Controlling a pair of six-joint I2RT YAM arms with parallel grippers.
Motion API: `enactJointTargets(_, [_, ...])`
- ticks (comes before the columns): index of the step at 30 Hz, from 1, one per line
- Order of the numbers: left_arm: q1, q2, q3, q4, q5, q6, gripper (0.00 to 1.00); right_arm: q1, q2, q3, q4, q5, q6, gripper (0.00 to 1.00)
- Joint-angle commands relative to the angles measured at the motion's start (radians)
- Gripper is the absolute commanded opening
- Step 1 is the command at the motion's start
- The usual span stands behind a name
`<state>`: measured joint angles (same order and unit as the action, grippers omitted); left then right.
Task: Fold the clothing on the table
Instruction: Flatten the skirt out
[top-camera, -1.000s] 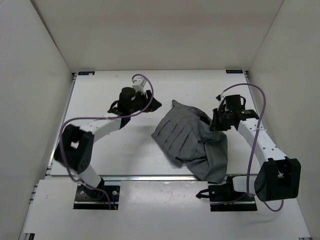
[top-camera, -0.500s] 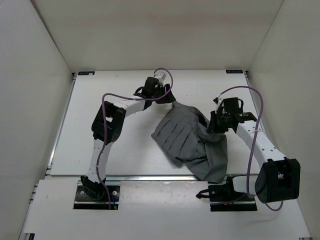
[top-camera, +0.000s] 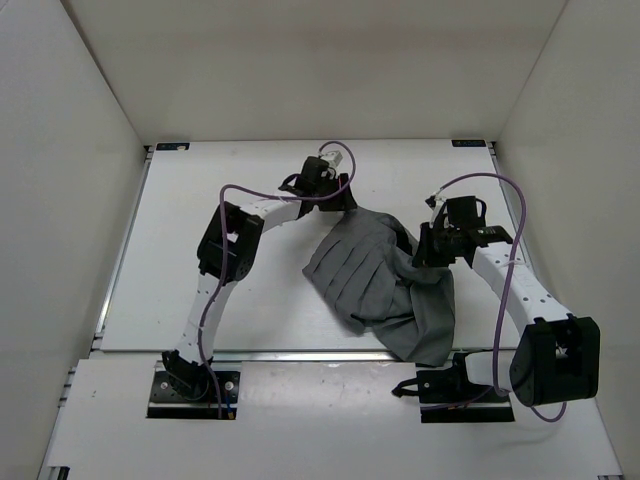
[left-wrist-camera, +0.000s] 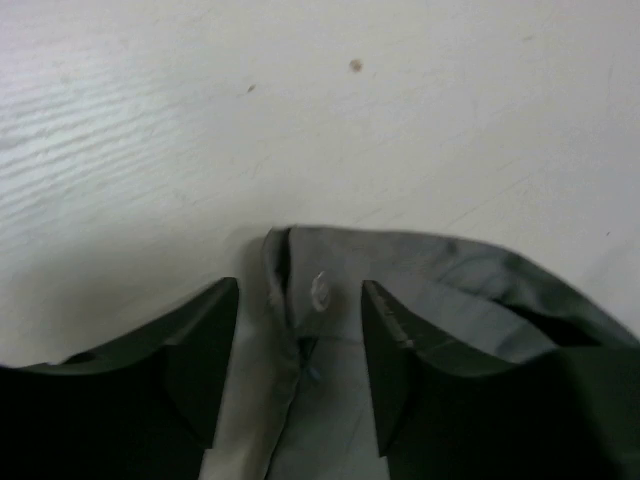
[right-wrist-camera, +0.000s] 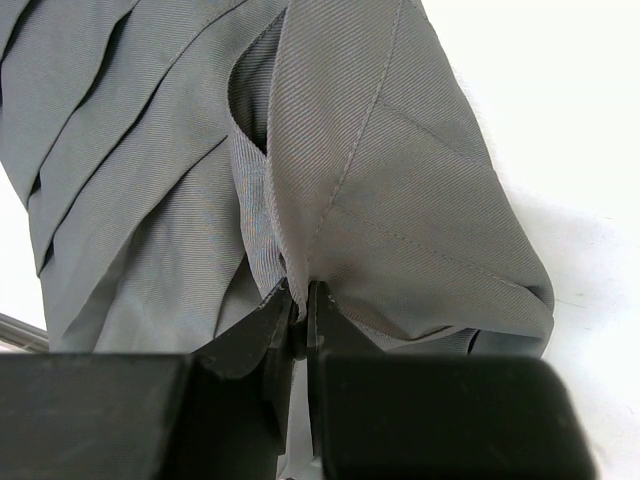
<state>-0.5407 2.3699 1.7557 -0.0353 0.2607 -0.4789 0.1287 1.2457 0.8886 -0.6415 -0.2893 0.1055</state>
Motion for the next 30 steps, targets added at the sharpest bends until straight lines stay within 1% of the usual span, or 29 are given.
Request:
enactJointTargets(1, [-0.028,0.028,0.116,-0.061,-0.018,0.031,0.58,-0.008,-0.028,-0.011,0.022,-0.011,0.002,0.01])
enactJointTargets(3, [-0.034,0.055,0.149,-0.084,-0.014,0.031,0.54,-0.009,-0.032,-0.013,0.029,-0.020,-0.003,0.00])
enactJointTargets(4, [-0.039,0.054,0.156,-0.080,-0.003,0.034,0.49,-0.011,-0.034,-0.022,0.032,-0.024,-0.003,0.00])
enactJointTargets(5, [-0.036,0.067,0.162,-0.081,0.006,0.031,0.42,-0.012,-0.034,-0.017,0.034,-0.024,-0.006,0.00])
enactJointTargets(6, [-0.044,0.074,0.171,-0.081,0.015,0.026,0.26,-0.017,-0.037,-0.017,0.036,-0.021,-0.004,0.00])
enactJointTargets(7, [-0.041,0.078,0.183,-0.081,0.020,0.031,0.17,-0.018,-0.037,-0.023,0.032,-0.033,-0.006,0.00])
enactJointTargets(8, [-0.038,0.078,0.185,-0.090,0.037,0.026,0.01,-0.023,-0.041,-0.031,0.035,-0.036,-0.007,0.00])
enactJointTargets(11, [-0.024,0.066,0.185,-0.124,0.083,0.017,0.00,-0.031,-0.058,-0.019,0.042,-0.037,-0.009,0.00])
enactJointTargets(13, [-0.004,-0.001,0.119,-0.126,0.104,0.026,0.00,-0.038,-0.072,-0.007,0.042,-0.033,-0.010,0.00])
enactJointTargets(14, [0.011,-0.061,0.047,-0.114,0.123,0.034,0.00,-0.049,-0.095,-0.001,0.045,-0.042,-0.009,0.00])
enactJointTargets(15, [0.019,-0.102,0.015,-0.082,0.118,0.036,0.00,-0.061,-0.110,0.004,0.066,-0.047,-0.003,0.00])
enactJointTargets(17, [0.054,-0.284,-0.169,-0.043,0.101,0.051,0.00,-0.080,-0.182,0.001,0.109,-0.077,0.016,0.00])
enactJointTargets(18, [0.064,-0.334,-0.212,-0.010,0.098,0.062,0.00,-0.116,-0.204,0.000,0.144,-0.089,0.038,0.00])
enactJointTargets(19, [0.088,-0.427,-0.293,0.000,0.097,0.059,0.00,-0.127,-0.238,0.000,0.178,-0.121,0.055,0.00])
enactJointTargets(20, [0.109,-0.470,-0.327,0.018,0.100,0.059,0.00,-0.161,-0.270,0.000,0.192,-0.140,0.069,0.00])
enactJointTargets(22, [0.136,-0.651,-0.442,0.025,0.115,0.066,0.00,-0.190,-0.313,-0.001,0.252,-0.220,0.106,0.00])
enactJointTargets(23, [0.149,-0.732,-0.462,0.018,0.129,0.071,0.00,-0.198,-0.339,-0.005,0.293,-0.253,0.143,0.00])
enactJointTargets(24, [0.159,-0.779,-0.516,0.052,0.127,0.074,0.00,-0.196,-0.368,-0.014,0.333,-0.267,0.184,0.00])
enactJointTargets(25, [0.169,-0.864,-0.560,0.060,0.121,0.072,0.00,-0.208,-0.379,-0.023,0.374,-0.271,0.224,0.01])
enactJointTargets(26, [0.185,-0.909,-0.596,0.067,0.123,0.079,0.00,-0.215,-0.406,-0.031,0.400,-0.299,0.244,0.00])
enactJointTargets(27, [0.206,-0.996,-0.634,0.084,0.124,0.066,0.00,-0.230,-0.414,-0.036,0.436,-0.336,0.262,0.00])
enactJointTargets(28, [0.222,-1.070,-0.671,0.087,0.130,0.057,0.00,-0.238,-0.420,-0.027,0.454,-0.405,0.273,0.00])
enactJointTargets(29, [0.251,-1.139,-0.680,0.080,0.146,0.056,0.00,-0.245,-0.414,-0.005,0.463,-0.453,0.269,0.00])
enactJointTargets(30, [0.281,-1.169,-0.679,0.059,0.162,0.065,0.00,-0.242,-0.404,0.027,0.448,-0.479,0.260,0.00])
